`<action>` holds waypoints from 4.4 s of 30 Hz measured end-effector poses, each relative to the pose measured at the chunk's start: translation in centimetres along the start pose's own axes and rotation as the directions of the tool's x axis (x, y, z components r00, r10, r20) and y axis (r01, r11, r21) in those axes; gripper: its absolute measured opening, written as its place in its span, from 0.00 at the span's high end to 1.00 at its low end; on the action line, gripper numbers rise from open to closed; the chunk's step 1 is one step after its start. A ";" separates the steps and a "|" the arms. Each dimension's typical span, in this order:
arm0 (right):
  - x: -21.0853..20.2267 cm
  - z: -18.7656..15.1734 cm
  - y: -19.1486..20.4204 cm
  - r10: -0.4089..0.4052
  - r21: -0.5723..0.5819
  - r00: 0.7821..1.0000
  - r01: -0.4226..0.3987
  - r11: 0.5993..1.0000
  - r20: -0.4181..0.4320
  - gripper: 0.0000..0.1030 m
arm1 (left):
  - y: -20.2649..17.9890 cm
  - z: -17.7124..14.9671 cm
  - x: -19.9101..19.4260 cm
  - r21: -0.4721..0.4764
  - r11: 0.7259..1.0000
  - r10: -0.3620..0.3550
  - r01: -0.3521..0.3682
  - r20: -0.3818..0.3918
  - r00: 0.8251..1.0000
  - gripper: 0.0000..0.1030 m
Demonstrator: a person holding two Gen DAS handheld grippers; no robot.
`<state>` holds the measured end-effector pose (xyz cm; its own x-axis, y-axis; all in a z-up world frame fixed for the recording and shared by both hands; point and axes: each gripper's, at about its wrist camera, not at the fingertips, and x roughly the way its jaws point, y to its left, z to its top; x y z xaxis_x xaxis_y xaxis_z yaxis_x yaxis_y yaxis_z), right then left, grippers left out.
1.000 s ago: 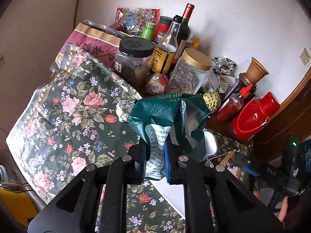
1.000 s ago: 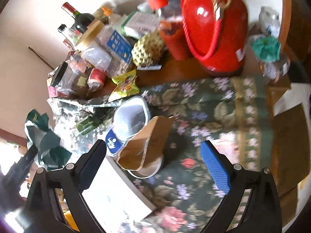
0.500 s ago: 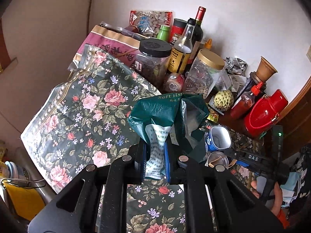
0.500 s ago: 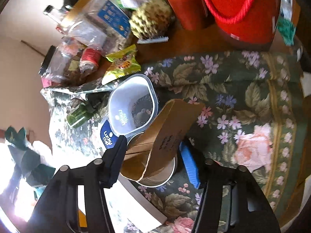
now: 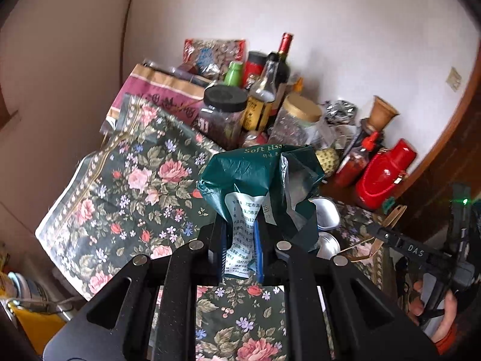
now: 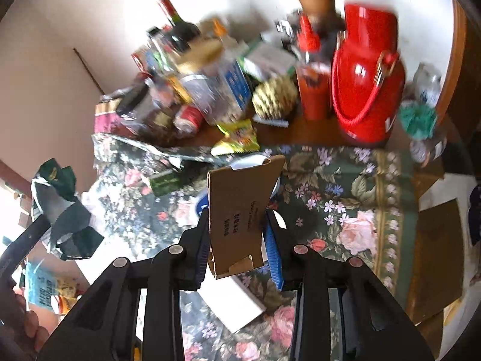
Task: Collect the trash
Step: 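Carry the bag and cardboard down toward the white bucket with both tools, then open both tools to drop the bag and cardboard into the bucket, then raise both tools back up toward the table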
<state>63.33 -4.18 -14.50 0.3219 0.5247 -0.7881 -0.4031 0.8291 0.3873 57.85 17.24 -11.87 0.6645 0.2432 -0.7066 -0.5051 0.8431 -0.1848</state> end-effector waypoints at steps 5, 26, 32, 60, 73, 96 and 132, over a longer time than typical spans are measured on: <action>-4.7 -2.8 3.4 -0.037 0.001 0.994 0.037 0.999 0.105 0.71 | 1.8 -1.4 -3.7 0.070 0.994 -0.080 0.079 0.012 0.997 0.86; -13.2 -23.2 14.8 -0.175 0.154 0.962 0.145 0.977 0.208 0.71 | 12.3 -13.9 -16.5 0.278 0.921 -0.258 0.274 -0.094 0.962 0.86; -12.2 -27.1 14.3 -0.196 0.168 0.973 0.174 0.970 0.123 0.71 | 12.6 -17.9 -15.7 0.266 0.916 -0.256 0.302 -0.193 0.947 0.86; 14.6 -46.0 -1.5 -0.122 0.162 0.932 0.187 0.969 -0.342 0.70 | 13.0 -47.0 13.0 0.174 0.964 -0.049 0.201 -0.626 0.778 0.86; 23.0 -51.3 -6.2 -0.144 0.155 0.915 0.215 0.964 -0.376 0.70 | 13.6 -61.5 26.7 0.092 0.986 -0.013 0.138 -0.785 0.620 0.71; 28.0 -55.0 -4.2 -0.095 0.089 0.862 0.160 0.983 -0.498 0.40 | 16.9 -58.9 24.5 0.155 0.977 0.017 0.148 -0.743 0.669 0.60; -16.3 -29.3 14.8 -0.213 0.084 0.967 0.203 0.976 0.140 0.40 | 8.6 -20.8 -16.2 0.204 0.917 -0.276 0.342 -0.292 0.916 0.60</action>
<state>27.03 -6.17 -9.91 0.5173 0.3574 -0.7776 -0.2556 0.9317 0.2582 31.26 10.54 -16.25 0.5874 -0.1504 -0.7952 -0.1234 0.9544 -0.2717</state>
